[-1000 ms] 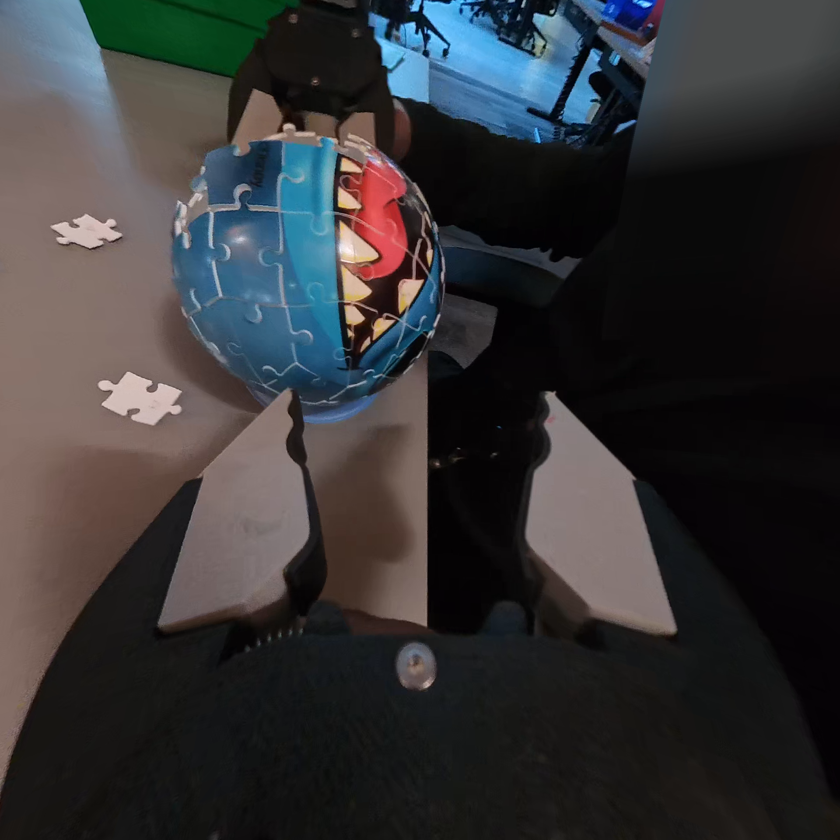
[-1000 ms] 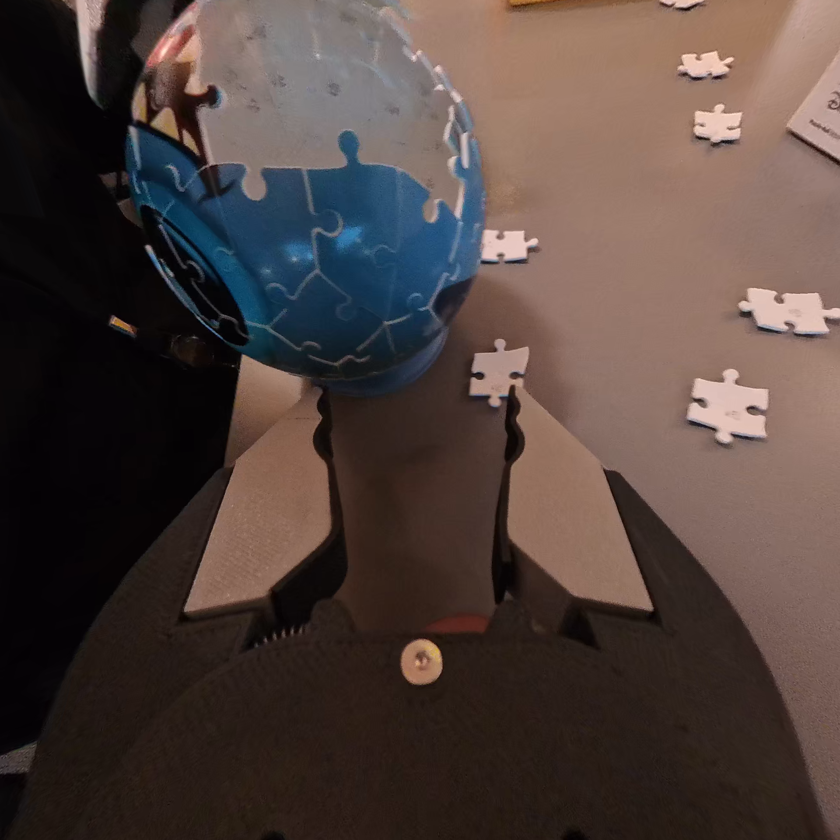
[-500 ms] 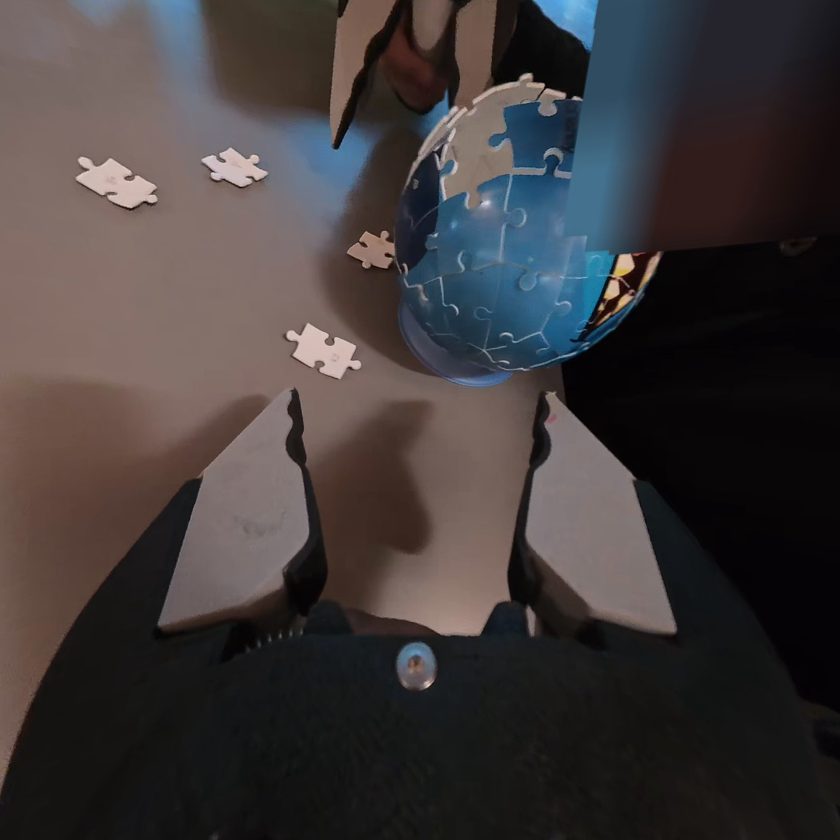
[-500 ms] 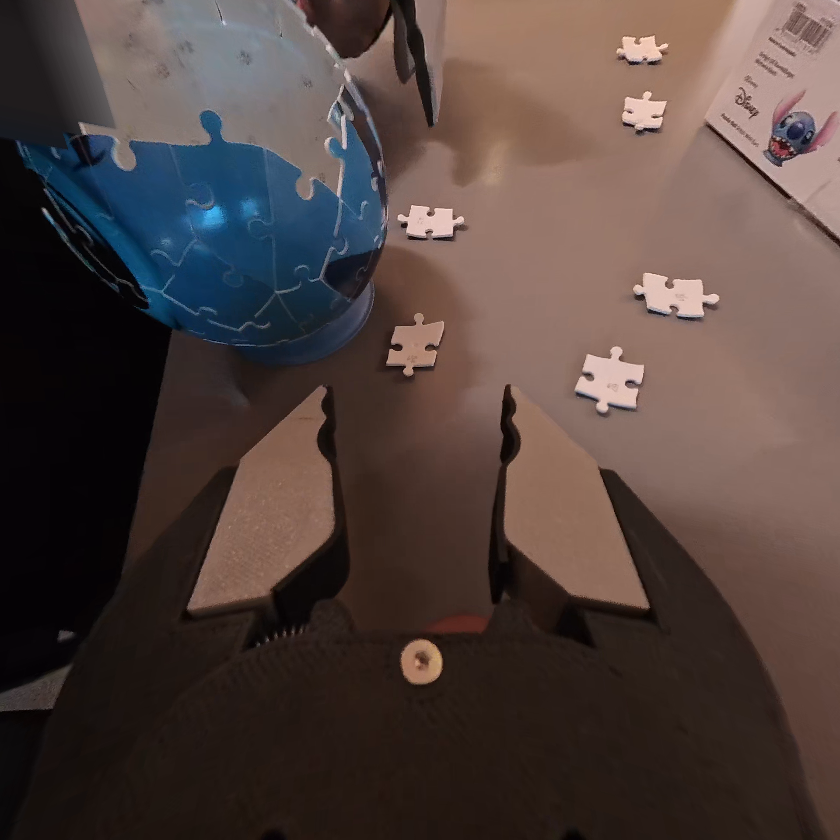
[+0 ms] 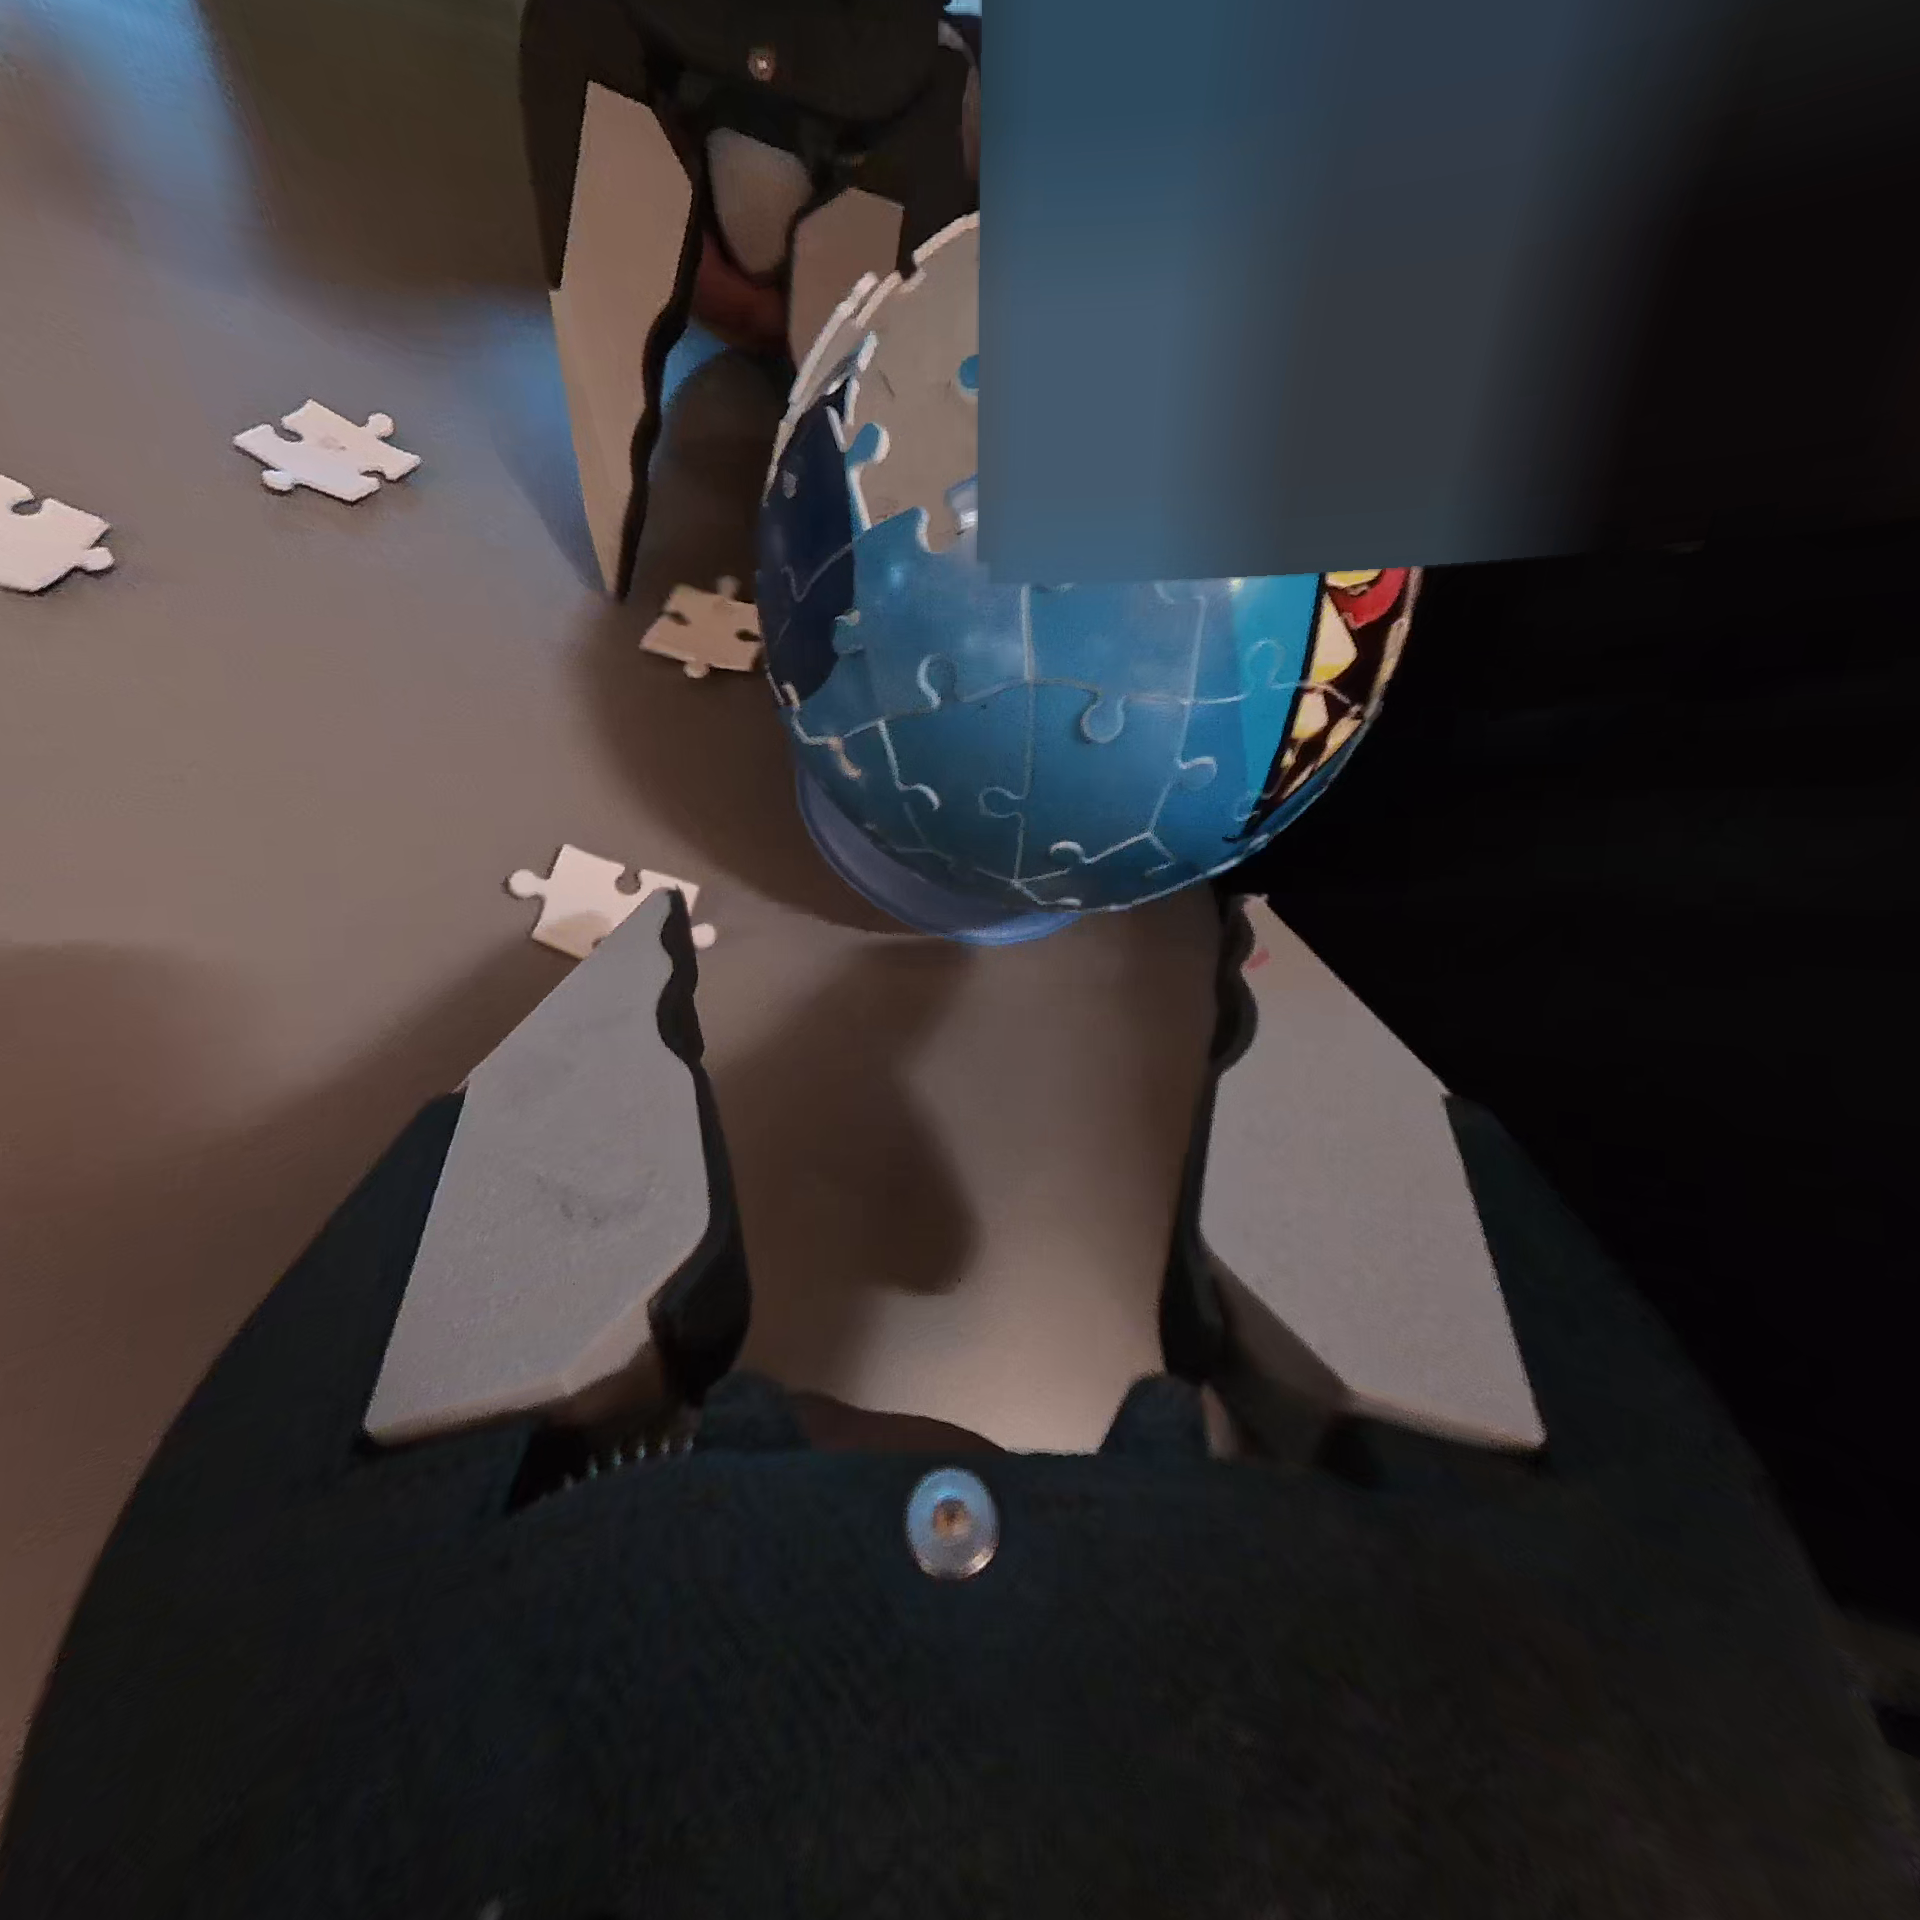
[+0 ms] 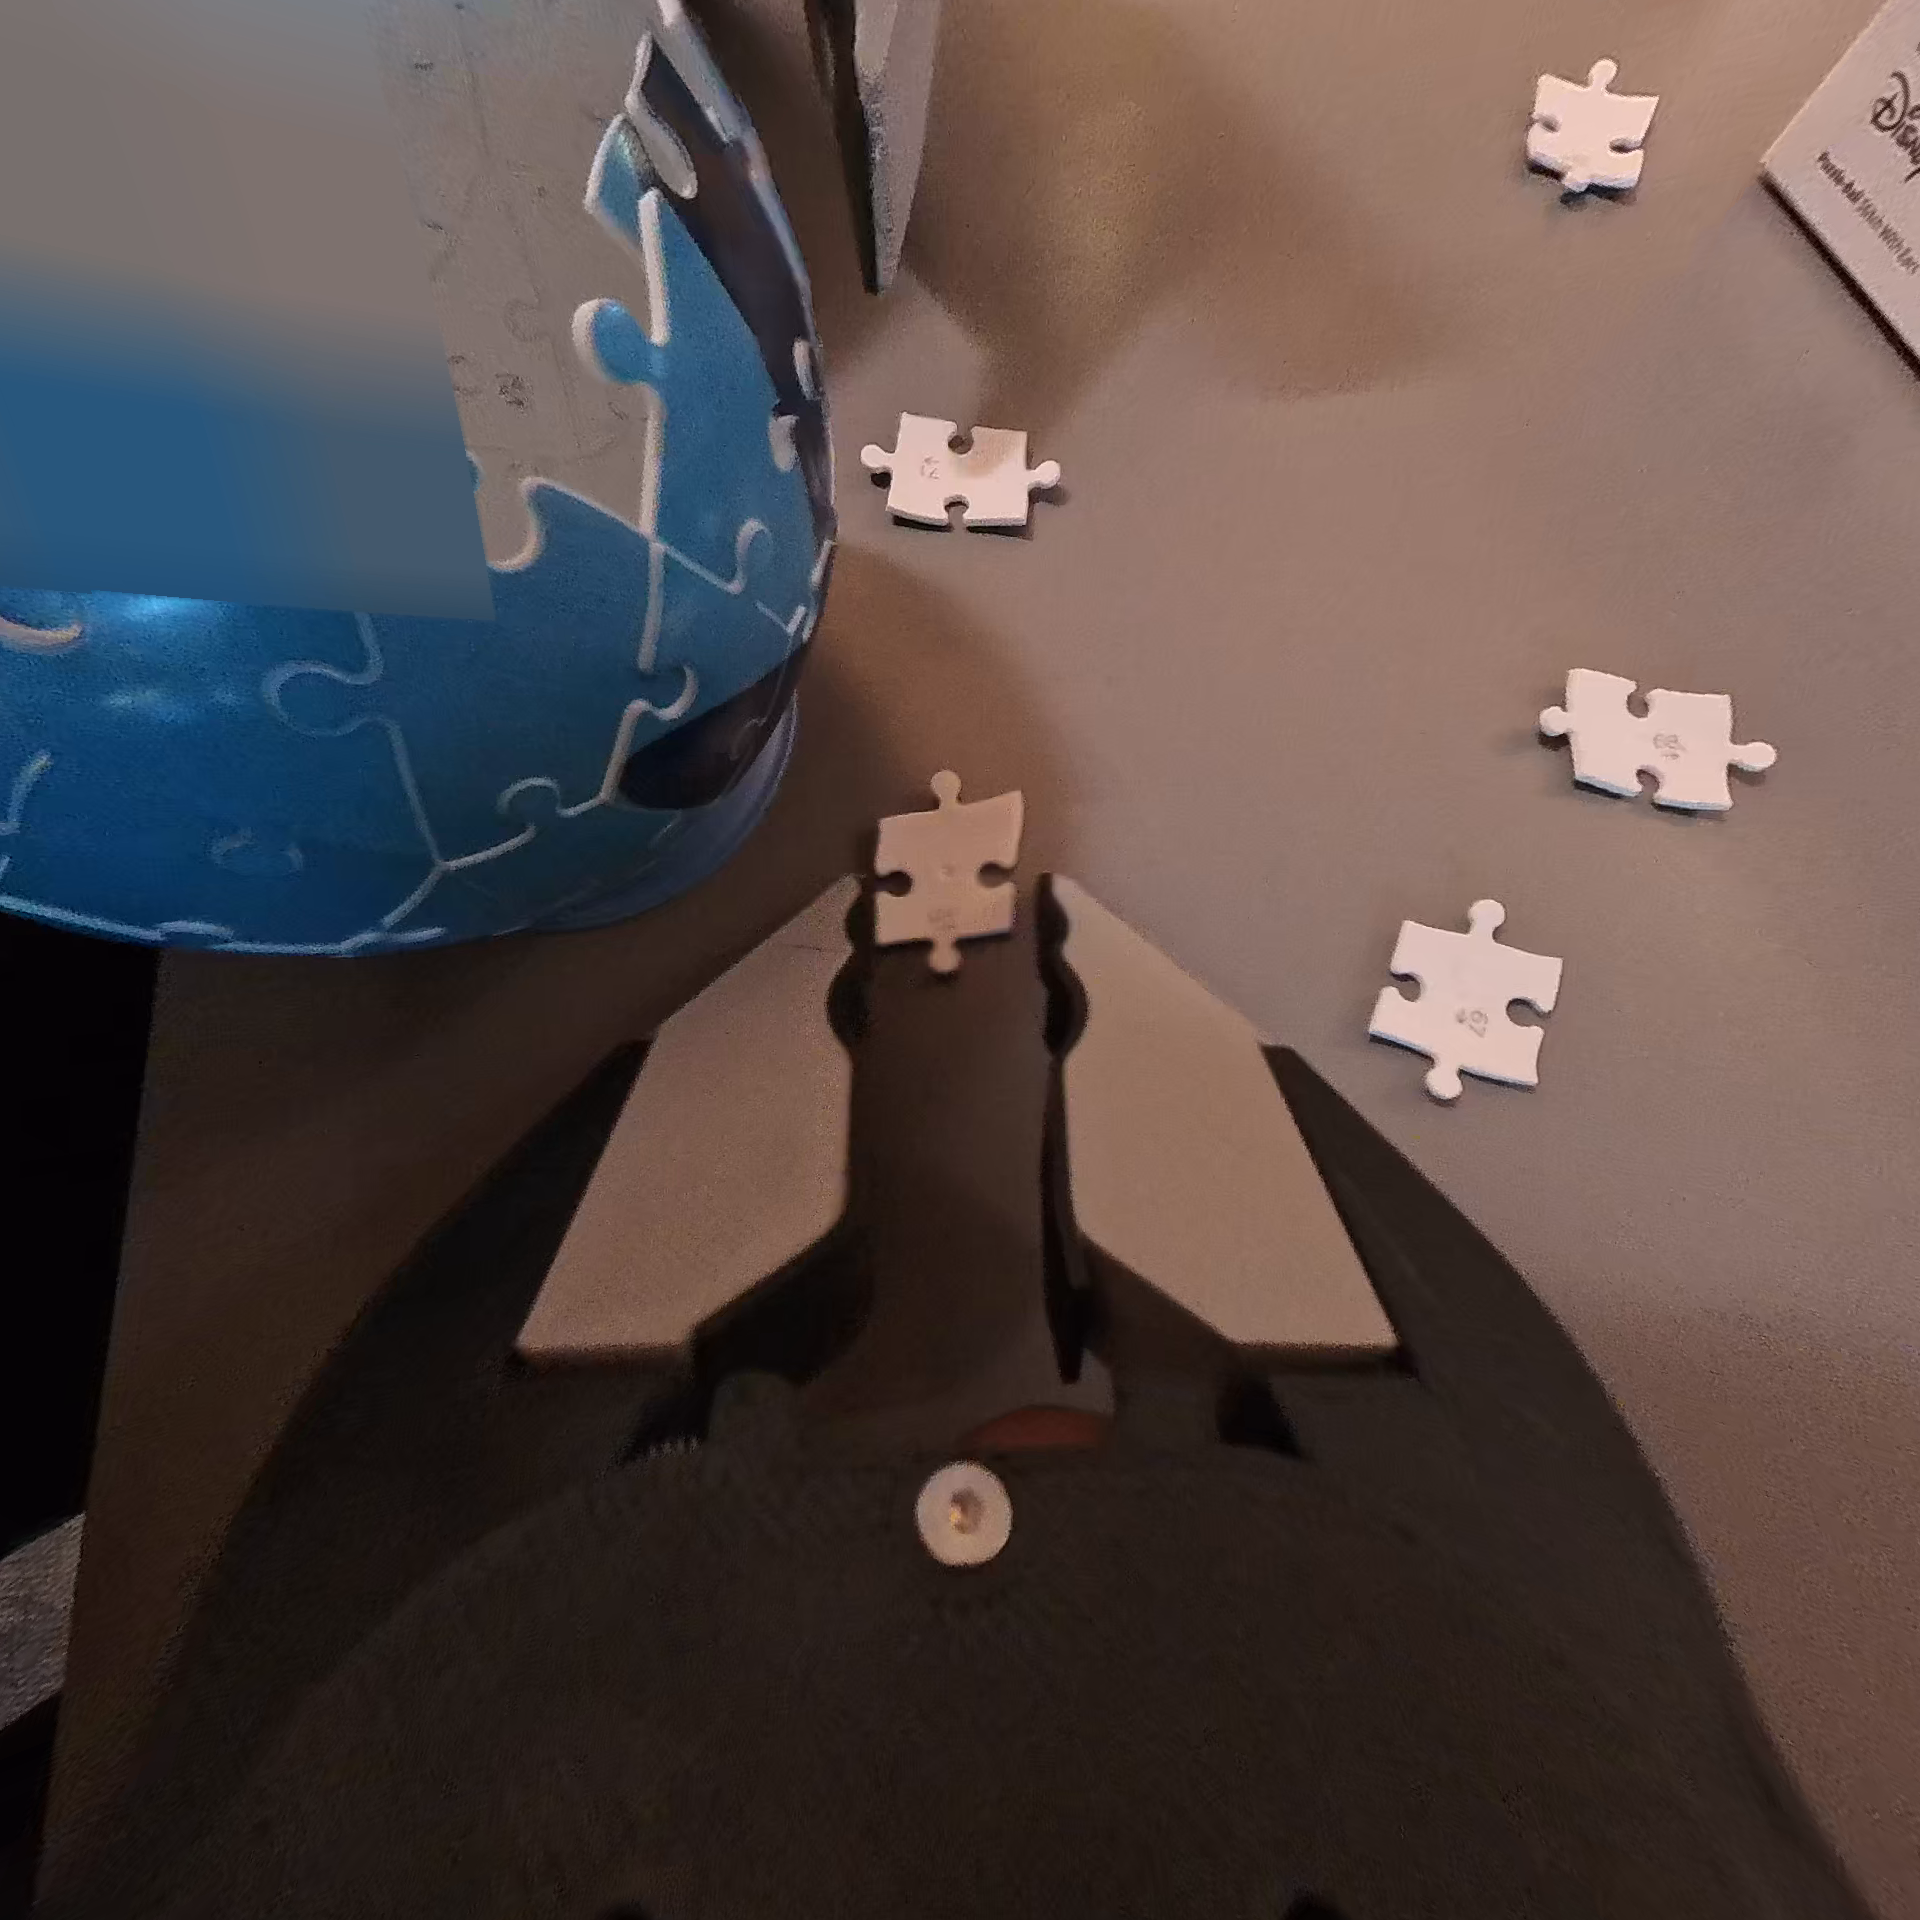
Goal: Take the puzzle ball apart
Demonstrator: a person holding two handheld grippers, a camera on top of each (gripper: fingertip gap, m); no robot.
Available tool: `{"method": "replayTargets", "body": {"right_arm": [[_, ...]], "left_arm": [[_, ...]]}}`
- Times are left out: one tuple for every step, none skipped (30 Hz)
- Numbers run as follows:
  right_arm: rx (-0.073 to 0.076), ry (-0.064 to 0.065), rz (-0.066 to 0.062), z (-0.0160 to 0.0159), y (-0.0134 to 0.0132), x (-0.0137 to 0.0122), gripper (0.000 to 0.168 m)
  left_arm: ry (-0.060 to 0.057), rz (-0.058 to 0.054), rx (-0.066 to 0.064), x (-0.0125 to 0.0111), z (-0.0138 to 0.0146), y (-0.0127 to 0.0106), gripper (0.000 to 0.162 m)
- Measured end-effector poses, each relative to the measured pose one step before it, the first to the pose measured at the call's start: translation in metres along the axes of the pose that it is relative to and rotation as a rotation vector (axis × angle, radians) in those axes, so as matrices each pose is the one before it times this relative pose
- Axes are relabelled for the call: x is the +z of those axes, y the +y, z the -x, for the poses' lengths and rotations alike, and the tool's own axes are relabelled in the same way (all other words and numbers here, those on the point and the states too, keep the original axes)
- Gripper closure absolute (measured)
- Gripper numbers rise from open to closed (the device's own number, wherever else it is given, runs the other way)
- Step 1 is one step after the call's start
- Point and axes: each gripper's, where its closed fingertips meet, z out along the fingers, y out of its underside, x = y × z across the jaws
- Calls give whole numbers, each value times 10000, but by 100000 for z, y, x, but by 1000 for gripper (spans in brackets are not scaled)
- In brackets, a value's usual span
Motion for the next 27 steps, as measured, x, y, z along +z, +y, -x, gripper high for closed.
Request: {"method": "replayTargets", "body": {"right_arm": [[-70,51,-18,76,-27,47,145],[-35,35,-19,120,-39,57,145],[-3,85,-3,36,-35,49,145],[-7,126,28,-4,-6,26,145],[-52,144,27,11,-15,29,145],[-67,137,-26,2,-36,35,145],[-5,121,-67,-65,-17,16,145],[100,118,-36,-171,24,-34,145],[134,131,-2,-270,88,-99,145],[110,134,-52,-297,57,-150,145],[108,149,-97,-372,16,-201,146],[137,152,-102,-440,8,-223,145],[164,103,-120,-411,-24,-234,145],[176,78,-140,-381,-65,-247,145],[160,118,-143,-425,-96,-258,145],[124,141,-140,-397,-113,-264,145],[85,112,-124,-273,-124,-247,145],[60,46,-122,-130,-159,-242,145],[49,15,-133,-44,-214,-222,146],[36,4,-138,2,-278,-199,146],[16,-8,-132,29,-317,-192,146],[-15,11,-126,-1,-360,-178,145],[-52,60,-128,-60,-411,-182,145],[-86,65,-133,-56,-465,-167,145],[-107,54,-141,-49,-509,-134,145],[-126,86,-139,-94,-517,-104,145],[-149,103,-106,-111,-473,-69,146]], "left_arm": [[26,-4,40,263,-307,-93,63],[42,-2,50,259,-350,-89,63],[-65,1,28,220,-196,-73,63],[-74,0,7,189,-211,-66,64],[-9,-12,17,140,-334,-38,64],[-19,-25,51,84,-327,-34,65],[-67,-54,50,65,-255,-58,65],[-23,-58,22,15,-316,-45,65],[53,-56,4,-15,-406,-26,65],[53,-86,-8,-30,-408,-51,65],[-3,-108,-38,-5,-319,-76,63],[-75,-46,-46,31,-168,-2,62],[-90,-12,-32,33,-140,59,61],[-63,-4,-41,0,-180,81,61],[-8,41,-77,-26,-252,166,62],[25,46,-66,-86,-348,178,61],[7,22,1,-127,-374,179,62],[-1,14,38,-173,-405,186,64],[78,14,56,-211,-535,180,65],[89,15,81,-265,-554,133,66],[-116,91,108,-389,-165,181,67],[-394,173,108,-574,415,189,68],[-521,126,34,-735,836,11,69],[-523,-39,-102,-800,1164,-350,73],[-562,-218,-308,-730,1580,-775,83],[-638,-239,-521,-435,1999,-1030,93],[-506,-117,-546,-24,1883,-1081,98]]}}
